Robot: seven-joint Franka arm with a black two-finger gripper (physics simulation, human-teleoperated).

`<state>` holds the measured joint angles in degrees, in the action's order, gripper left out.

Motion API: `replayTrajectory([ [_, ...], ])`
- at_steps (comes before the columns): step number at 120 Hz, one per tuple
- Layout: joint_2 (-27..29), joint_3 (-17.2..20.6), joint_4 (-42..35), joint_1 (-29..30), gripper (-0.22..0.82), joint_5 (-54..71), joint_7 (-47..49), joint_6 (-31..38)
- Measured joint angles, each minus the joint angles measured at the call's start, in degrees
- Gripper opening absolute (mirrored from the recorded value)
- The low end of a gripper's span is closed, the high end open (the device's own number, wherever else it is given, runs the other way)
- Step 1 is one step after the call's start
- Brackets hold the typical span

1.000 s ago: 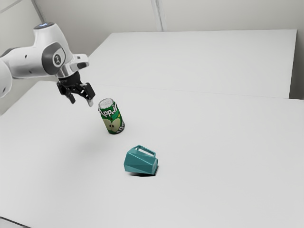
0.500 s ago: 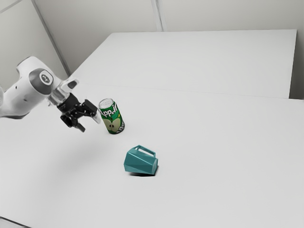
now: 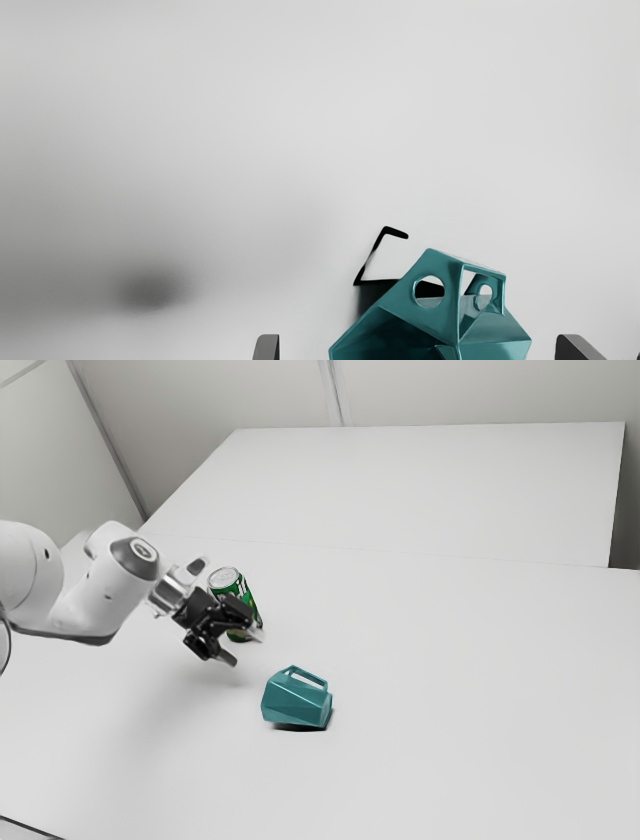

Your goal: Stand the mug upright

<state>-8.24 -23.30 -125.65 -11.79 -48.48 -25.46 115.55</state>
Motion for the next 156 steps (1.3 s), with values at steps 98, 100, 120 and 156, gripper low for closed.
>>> replayTrajectory([
  [98, -0.6, -0.2, -4.9, -4.5, 0.6, -10.9, -9.0, 0.1],
  [100, -0.6, -0.2, -4.9, -4.6, 0.6, -10.9, -9.1, 0.1],
  [120, -0.9, -0.2, -4.7, -6.7, 0.6, -11.7, -9.9, 0.1],
  [156, -0.6, -0.2, -4.7, -7.9, 0.51, -13.0, -10.8, 0.2],
])
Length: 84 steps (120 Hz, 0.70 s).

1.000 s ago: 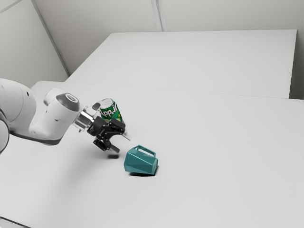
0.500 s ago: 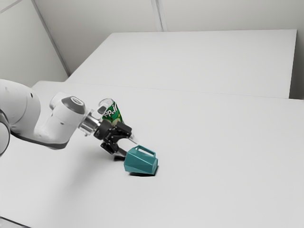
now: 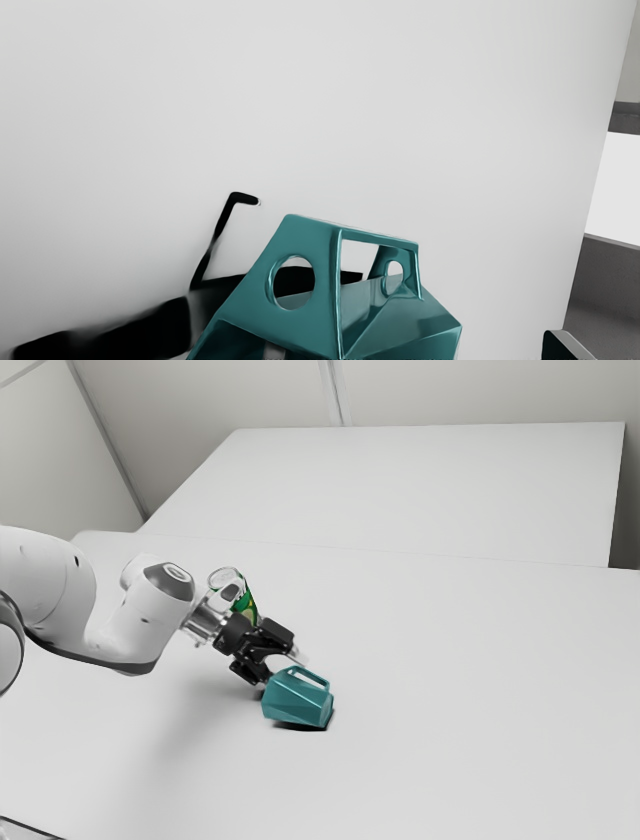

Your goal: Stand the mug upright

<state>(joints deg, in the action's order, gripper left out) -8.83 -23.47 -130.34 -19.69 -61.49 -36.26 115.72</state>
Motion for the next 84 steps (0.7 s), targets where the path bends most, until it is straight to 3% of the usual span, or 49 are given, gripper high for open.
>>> replayTrajectory([
  [22, 0.2, 0.0, 0.0, -0.9, 0.13, -0.3, -0.2, 0.0],
  [35, 0.5, 0.0, -0.1, -1.2, -0.01, -0.6, -0.3, 0.0],
  [58, 1.4, 0.0, -0.2, -1.9, -0.12, -1.3, -0.1, 0.1],
  [84, 3.3, 0.0, -0.5, -2.1, -0.16, -1.4, 0.4, 0.2],
])
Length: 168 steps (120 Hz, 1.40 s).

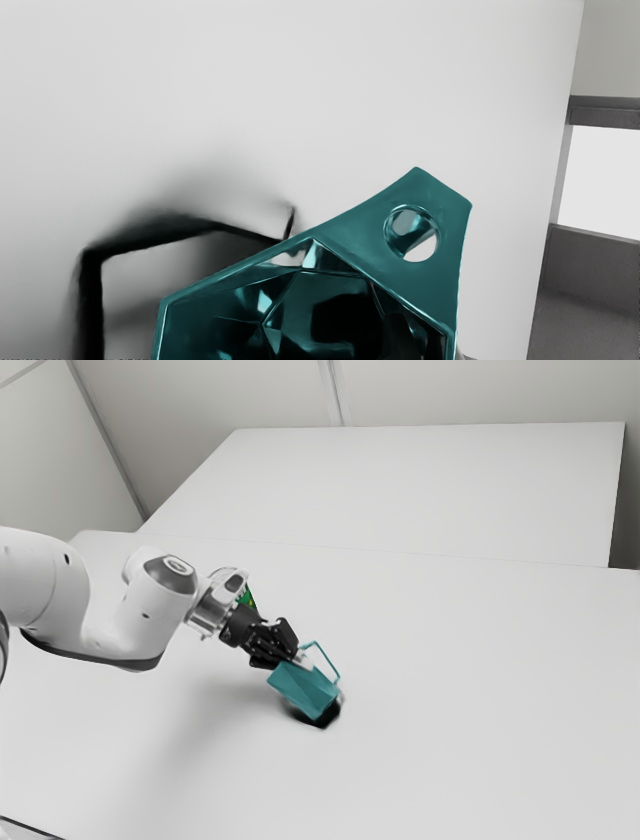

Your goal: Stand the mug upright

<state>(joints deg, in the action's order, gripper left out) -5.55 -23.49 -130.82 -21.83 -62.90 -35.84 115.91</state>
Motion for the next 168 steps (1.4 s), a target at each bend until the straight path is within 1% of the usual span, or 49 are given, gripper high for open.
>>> replayTrajectory([
  [21, 2.5, -0.3, -0.7, -0.7, -0.17, 1.5, 0.8, 0.2],
  [32, 4.2, -0.5, -0.6, -0.9, -0.18, 5.4, 1.6, 0.4],
  [67, 6.2, -0.4, -0.6, 0.7, -0.18, 16.7, 5.0, 2.0],
  [111, 7.2, -0.7, 1.9, 1.5, -0.18, 32.9, 11.3, 3.6],
  [139, 7.7, -0.8, 3.8, -0.1, -0.18, 44.6, 15.6, 2.9],
  [150, 7.8, -1.8, 3.9, -1.1, -0.18, 48.5, 17.2, 1.7],
  [168, 7.6, -2.4, 5.3, -0.2, -0.18, 54.5, 19.4, -0.4],
])
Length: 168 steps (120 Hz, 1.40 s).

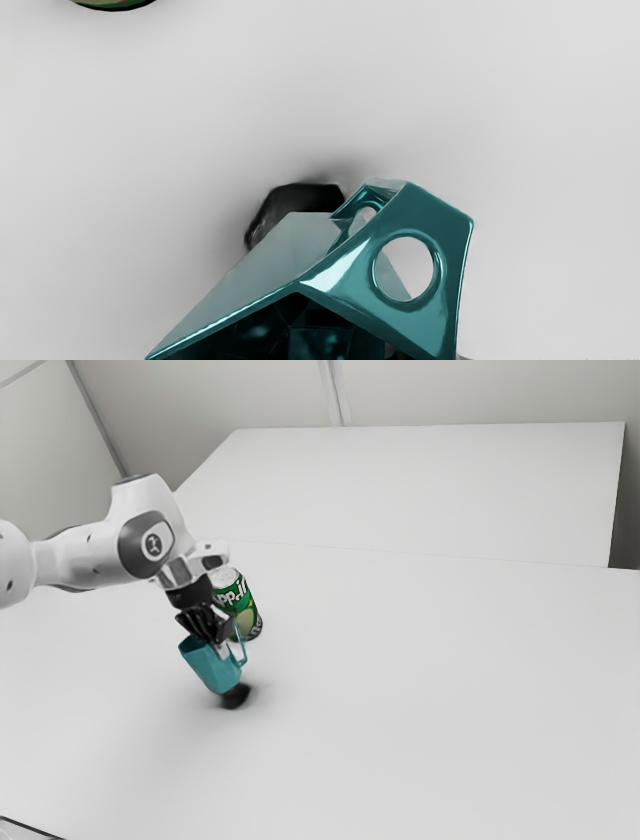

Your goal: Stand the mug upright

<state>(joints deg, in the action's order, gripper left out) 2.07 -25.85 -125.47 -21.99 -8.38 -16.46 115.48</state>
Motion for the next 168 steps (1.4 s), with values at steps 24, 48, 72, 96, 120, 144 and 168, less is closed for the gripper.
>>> replayTrajectory([
  [24, -0.9, 0.0, 0.7, 2.0, -0.18, 3.6, 2.2, -1.5],
  [48, -3.1, -0.1, 0.8, 2.9, -0.18, 5.7, 3.9, -2.0],
  [72, -6.1, 0.0, 0.7, 1.1, -0.18, 6.8, 5.5, -2.0],
  [96, -6.5, 0.0, 0.6, 0.4, -0.08, 8.5, 7.1, -1.8],
  [120, -5.6, 0.0, 0.6, 0.6, 0.32, 9.5, 8.2, -2.1],
  [144, -1.4, 0.0, 1.5, -0.2, 0.49, 10.8, 8.9, -2.4],
  [168, 0.4, -0.1, 7.8, -0.1, 0.56, 12.2, 9.4, -5.0],
])
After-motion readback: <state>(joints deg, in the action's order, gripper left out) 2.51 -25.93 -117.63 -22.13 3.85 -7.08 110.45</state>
